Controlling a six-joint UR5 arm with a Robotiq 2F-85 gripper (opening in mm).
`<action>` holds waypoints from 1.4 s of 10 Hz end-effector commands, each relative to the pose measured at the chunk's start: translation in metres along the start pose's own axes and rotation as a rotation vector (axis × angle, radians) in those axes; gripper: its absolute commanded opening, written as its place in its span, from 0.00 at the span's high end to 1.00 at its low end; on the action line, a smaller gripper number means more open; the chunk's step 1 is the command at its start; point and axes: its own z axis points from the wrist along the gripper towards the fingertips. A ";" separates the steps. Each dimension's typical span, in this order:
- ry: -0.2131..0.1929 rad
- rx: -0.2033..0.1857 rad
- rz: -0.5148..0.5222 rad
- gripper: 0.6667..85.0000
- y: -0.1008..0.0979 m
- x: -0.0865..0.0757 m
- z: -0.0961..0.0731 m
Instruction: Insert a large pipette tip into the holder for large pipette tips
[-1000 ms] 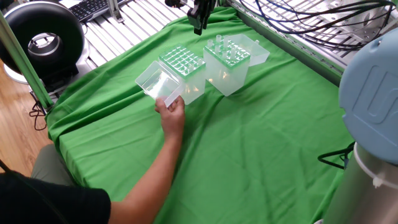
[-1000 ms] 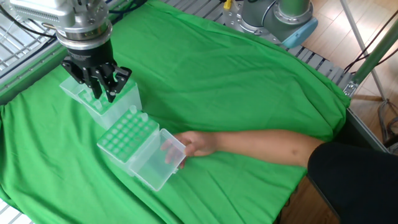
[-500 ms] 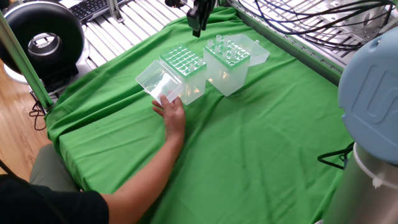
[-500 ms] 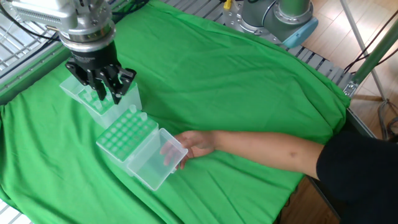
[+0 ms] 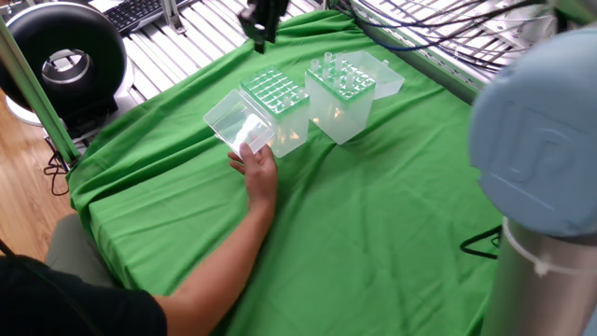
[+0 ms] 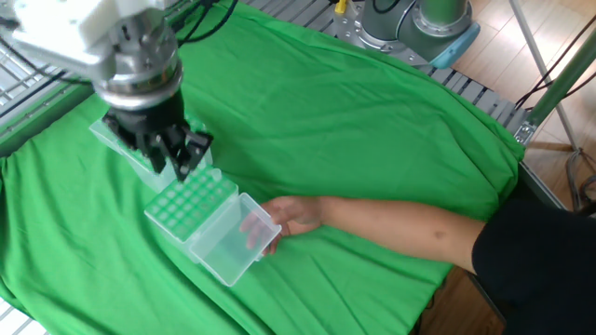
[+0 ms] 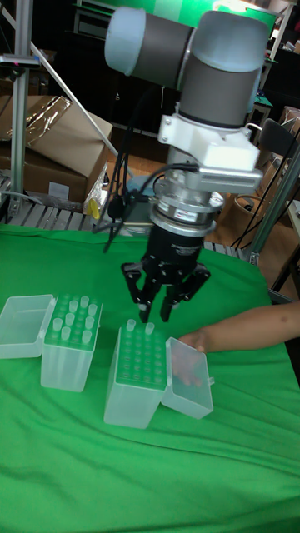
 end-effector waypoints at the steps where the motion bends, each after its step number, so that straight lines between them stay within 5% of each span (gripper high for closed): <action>1: -0.022 -0.027 -0.031 0.55 0.013 -0.036 0.003; 11: -0.013 -0.016 -0.007 0.57 0.012 -0.037 0.001; 14: 0.014 -0.040 -0.077 0.57 0.007 -0.009 -0.004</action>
